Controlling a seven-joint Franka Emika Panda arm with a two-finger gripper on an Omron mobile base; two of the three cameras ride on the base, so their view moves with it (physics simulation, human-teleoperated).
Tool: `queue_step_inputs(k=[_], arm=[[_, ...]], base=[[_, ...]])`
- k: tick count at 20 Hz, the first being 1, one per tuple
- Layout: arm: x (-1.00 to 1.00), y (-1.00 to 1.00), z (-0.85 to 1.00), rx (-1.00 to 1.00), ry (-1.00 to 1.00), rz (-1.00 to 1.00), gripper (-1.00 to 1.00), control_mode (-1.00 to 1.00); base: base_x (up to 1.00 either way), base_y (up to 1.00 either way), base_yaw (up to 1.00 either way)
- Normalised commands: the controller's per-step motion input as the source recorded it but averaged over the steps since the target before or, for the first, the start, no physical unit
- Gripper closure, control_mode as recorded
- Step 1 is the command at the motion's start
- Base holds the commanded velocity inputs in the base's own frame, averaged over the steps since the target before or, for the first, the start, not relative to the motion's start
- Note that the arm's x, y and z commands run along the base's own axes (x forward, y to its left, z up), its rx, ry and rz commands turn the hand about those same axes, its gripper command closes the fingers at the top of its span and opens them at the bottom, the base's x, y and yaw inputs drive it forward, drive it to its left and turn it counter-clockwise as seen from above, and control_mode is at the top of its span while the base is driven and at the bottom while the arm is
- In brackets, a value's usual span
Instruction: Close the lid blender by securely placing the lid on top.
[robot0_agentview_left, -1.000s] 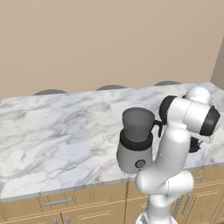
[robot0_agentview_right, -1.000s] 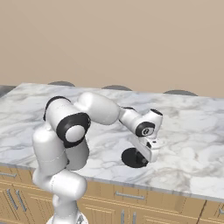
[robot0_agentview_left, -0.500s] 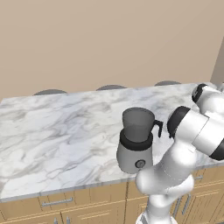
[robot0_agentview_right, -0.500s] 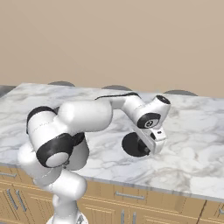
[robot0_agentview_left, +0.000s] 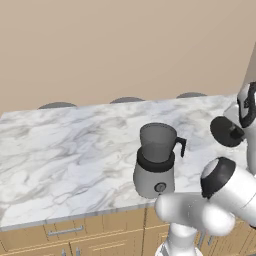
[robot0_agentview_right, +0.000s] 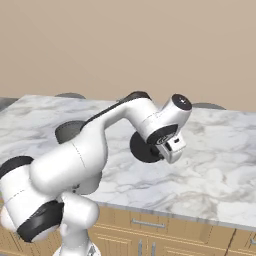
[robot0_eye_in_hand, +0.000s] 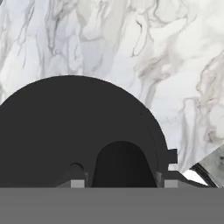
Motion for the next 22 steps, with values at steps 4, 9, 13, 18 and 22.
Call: queue_step_inputs(k=[4, 9, 13, 18, 22], arm=[[-0.08, 0.41, 0.87, 0.0, -0.25, 0.11, 1.0, -1.0], [0.0, 0.64, 0.51, -0.01, -0.16, 0.17, 1.0, -1.0], [0.0, 0.77, 0.4, -0.05, -0.07, 0.23, 1.0, -1.0], [0.0, 0.79, 0.47, -0.12, -0.06, 0.23, 1.0, -1.0], [0.0, 0.8, 0.45, -0.15, 0.0, 0.21, 1.0, -1.0]], base=[[0.0, 0.0, 0.0], [0.0, 0.0, 0.0], [0.0, 0.0, 0.0], [0.0, 0.0, 0.0], [0.0, 0.0, 0.0]])
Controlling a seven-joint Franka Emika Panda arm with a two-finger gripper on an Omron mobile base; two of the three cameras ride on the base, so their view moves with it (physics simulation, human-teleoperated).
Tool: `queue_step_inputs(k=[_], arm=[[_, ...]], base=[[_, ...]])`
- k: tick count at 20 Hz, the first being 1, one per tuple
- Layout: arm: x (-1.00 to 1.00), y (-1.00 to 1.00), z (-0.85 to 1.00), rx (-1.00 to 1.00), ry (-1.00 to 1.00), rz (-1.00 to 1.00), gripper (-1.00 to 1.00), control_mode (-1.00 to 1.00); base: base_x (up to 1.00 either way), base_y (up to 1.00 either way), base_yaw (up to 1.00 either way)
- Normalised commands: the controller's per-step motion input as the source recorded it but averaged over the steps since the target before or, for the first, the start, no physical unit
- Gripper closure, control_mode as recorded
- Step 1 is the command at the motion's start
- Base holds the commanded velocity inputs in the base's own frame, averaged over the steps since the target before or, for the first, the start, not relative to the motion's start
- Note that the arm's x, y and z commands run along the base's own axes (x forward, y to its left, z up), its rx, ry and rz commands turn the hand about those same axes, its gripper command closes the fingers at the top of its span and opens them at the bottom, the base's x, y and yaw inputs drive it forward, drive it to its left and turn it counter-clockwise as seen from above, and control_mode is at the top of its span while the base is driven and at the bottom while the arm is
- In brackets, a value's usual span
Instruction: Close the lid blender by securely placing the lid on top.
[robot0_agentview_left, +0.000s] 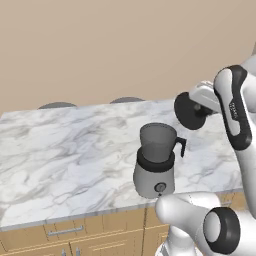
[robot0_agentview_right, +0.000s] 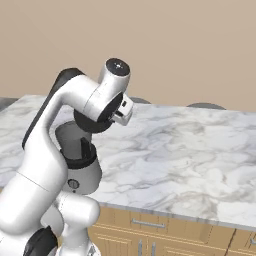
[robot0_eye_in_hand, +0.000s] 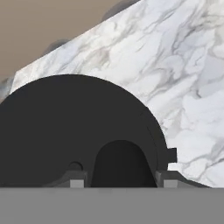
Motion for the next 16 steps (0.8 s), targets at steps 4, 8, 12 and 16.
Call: queue_step_inputs(k=[4, 8, 12, 16], arm=[[0.07, 0.77, 0.06, -0.08, 0.17, 0.13, 1.0, -1.0], [0.08, 0.57, 0.0, -0.08, 0.25, 0.08, 1.0, -1.0], [0.13, 0.3, 0.0, -0.07, 0.3, 0.06, 1.0, -1.0], [0.24, 0.12, 0.0, -0.05, 0.34, 0.01, 1.0, -1.0]], base=[[0.0, 0.0, 0.0], [0.0, 0.0, 0.0], [0.0, 0.0, 0.0], [0.0, 0.0, 0.0]])
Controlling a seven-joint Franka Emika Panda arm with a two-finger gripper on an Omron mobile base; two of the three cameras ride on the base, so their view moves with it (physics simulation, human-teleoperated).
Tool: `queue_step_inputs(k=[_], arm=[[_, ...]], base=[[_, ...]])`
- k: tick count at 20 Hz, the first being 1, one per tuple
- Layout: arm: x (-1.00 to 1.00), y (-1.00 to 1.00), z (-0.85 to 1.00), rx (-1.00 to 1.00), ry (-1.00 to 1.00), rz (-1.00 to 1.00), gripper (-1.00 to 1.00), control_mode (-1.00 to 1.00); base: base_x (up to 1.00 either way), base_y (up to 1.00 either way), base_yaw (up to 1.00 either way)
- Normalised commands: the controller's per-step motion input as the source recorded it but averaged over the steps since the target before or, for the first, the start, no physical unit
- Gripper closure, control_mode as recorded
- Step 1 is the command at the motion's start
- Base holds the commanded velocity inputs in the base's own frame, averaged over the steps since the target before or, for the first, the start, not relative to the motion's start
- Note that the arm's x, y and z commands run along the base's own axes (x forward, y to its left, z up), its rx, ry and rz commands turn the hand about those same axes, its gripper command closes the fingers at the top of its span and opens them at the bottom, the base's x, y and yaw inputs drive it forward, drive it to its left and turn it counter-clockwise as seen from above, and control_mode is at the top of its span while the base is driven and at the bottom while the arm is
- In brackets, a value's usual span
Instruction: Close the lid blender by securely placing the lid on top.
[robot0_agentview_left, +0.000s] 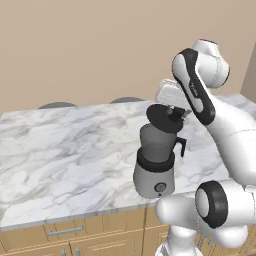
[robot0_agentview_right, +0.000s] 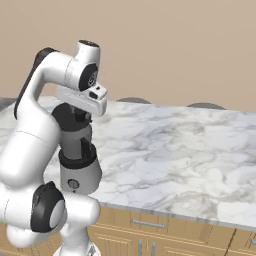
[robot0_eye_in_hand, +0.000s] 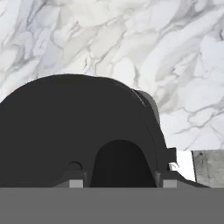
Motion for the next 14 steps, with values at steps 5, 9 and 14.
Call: queue_step_inputs(k=[5, 9, 14], arm=[[0.09, 0.01, -0.05, -0.05, 0.29, 0.0, 1.0, -1.0], [0.0, 0.0, -0.24, -0.05, 0.17, 0.0, 1.0, -1.0], [0.0, 0.0, -0.29, -0.06, 0.02, 0.0, 1.0, -1.0]], base=[[0.0, 0.0, 0.0], [0.0, 0.0, 0.0], [0.0, 0.0, 0.0]])
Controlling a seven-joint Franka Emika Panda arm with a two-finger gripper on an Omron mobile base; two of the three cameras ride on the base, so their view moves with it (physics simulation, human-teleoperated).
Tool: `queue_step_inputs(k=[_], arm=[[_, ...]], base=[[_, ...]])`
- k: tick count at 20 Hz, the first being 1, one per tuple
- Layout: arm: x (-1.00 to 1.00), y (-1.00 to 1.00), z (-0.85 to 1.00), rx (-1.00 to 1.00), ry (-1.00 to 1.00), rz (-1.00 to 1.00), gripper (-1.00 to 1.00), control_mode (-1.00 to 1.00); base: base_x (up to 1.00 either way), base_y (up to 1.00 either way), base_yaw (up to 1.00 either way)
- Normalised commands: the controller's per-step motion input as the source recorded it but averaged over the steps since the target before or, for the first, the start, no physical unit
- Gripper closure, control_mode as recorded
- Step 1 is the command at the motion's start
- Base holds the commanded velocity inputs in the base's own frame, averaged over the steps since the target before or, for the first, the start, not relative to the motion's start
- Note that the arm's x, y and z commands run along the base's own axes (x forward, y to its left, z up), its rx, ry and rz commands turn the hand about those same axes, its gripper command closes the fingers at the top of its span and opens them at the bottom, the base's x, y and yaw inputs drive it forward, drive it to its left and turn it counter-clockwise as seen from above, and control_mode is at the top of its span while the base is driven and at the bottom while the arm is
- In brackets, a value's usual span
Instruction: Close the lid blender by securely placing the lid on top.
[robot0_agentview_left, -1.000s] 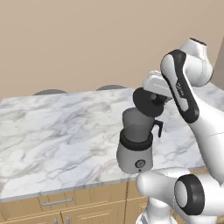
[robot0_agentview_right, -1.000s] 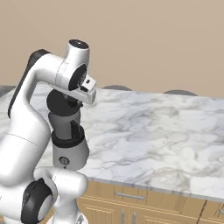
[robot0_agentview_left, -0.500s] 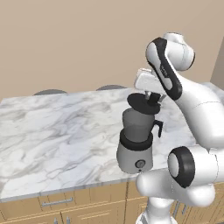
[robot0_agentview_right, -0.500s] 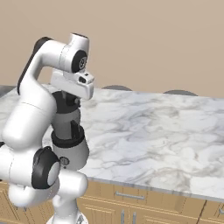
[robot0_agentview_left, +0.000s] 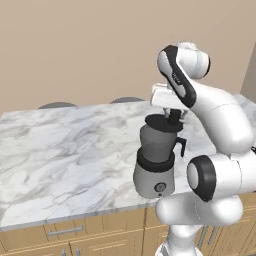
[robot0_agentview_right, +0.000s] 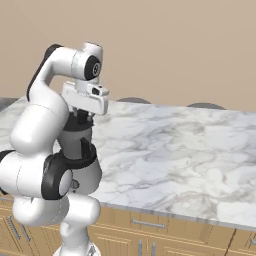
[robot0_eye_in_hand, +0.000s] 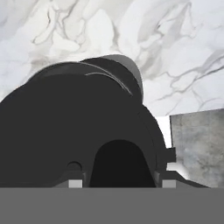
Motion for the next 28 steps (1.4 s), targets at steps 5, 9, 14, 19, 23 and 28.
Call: queue_step_inputs(k=[5, 9, 14, 19, 23, 28], arm=[[0.0, 0.11, -0.16, -0.08, 0.0, 0.0, 1.0, -1.0], [0.0, 0.21, -0.08, -0.06, 0.0, 0.0, 1.0, -1.0], [0.0, 0.21, -0.05, -0.04, 0.0, 0.0, 1.0, -1.0], [0.01, 0.01, -0.12, -0.02, 0.0, 0.0, 1.0, -1.0], [0.07, 0.0, -0.13, 0.0, 0.0, 0.0, 1.0, -1.0], [0.23, 0.0, -0.12, 0.0, -0.02, 0.0, 1.0, -1.0]], base=[[0.0, 0.0, 0.0], [0.0, 0.0, 0.0], [0.0, 0.0, 0.0], [0.0, 0.0, 0.0], [0.0, 0.0, 0.0], [0.0, 0.0, 0.0]])
